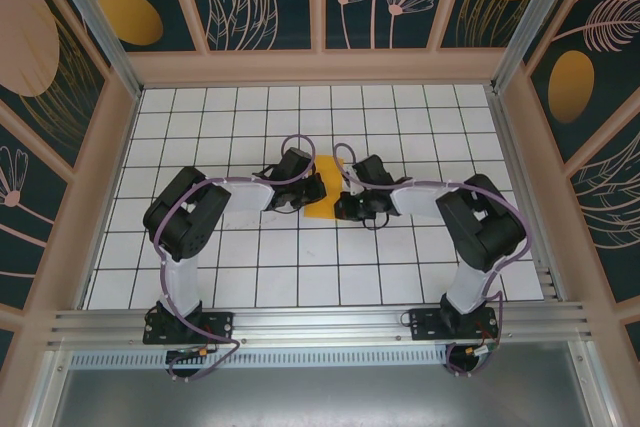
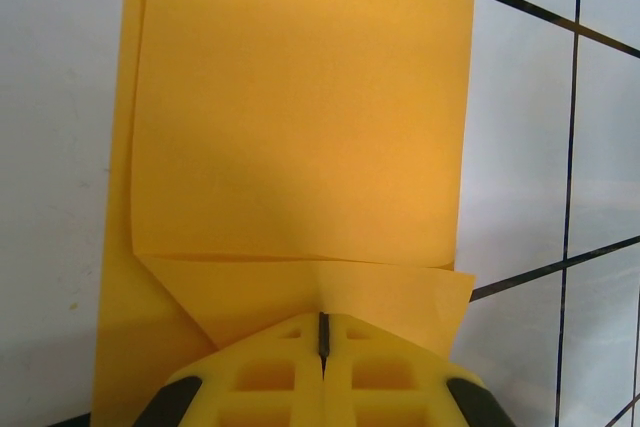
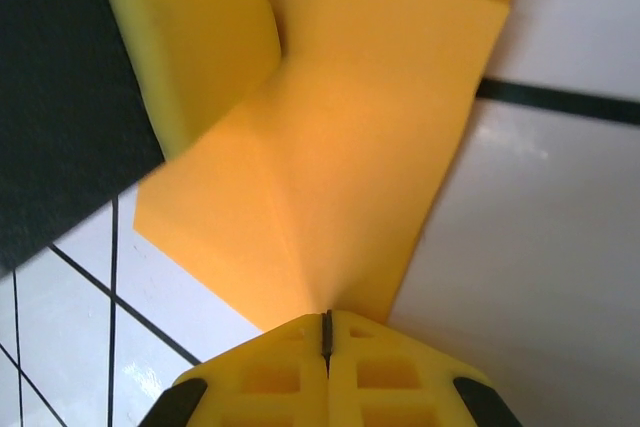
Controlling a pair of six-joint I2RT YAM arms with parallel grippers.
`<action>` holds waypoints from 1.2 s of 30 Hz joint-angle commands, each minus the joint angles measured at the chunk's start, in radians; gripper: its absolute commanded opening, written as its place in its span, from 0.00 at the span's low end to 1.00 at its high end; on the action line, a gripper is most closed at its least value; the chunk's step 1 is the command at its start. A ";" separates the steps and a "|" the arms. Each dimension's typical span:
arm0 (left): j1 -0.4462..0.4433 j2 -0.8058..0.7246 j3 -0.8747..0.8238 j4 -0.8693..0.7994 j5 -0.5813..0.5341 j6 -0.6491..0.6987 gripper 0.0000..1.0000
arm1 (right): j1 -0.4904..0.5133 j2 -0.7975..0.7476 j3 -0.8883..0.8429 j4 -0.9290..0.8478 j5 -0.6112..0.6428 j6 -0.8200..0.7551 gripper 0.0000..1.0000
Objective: Fold a paper plane with a square sheet of paper (pick it up from the middle)
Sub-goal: Fold the triangle a second time at the center of the table.
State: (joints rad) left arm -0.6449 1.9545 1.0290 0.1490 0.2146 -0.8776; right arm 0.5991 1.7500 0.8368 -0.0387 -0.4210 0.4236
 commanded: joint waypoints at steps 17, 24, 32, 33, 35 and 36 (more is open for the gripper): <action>0.008 -0.098 0.019 0.035 0.022 0.011 0.22 | -0.142 -0.046 0.018 0.150 -0.014 0.139 0.27; 0.008 -0.157 -0.050 0.038 -0.065 -0.034 0.27 | -0.143 0.045 0.064 0.190 -0.070 0.118 0.30; 0.009 -0.142 -0.092 0.054 -0.051 -0.044 0.27 | -0.142 0.000 0.009 0.240 -0.079 0.115 0.34; 0.009 -0.139 -0.089 0.055 -0.049 -0.044 0.27 | -0.143 -0.015 -0.001 0.244 -0.071 0.115 0.34; 0.009 -0.134 -0.086 0.049 -0.055 -0.045 0.27 | -0.142 -0.044 -0.025 0.263 -0.079 0.112 0.37; 0.009 -0.134 -0.086 0.046 -0.060 -0.046 0.27 | -0.142 -0.052 -0.033 0.273 -0.089 0.110 0.38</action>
State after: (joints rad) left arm -0.6415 1.8038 0.9302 0.1829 0.1707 -0.9115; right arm 0.4534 1.7569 0.8307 0.1768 -0.4858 0.5484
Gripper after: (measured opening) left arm 0.266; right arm 0.378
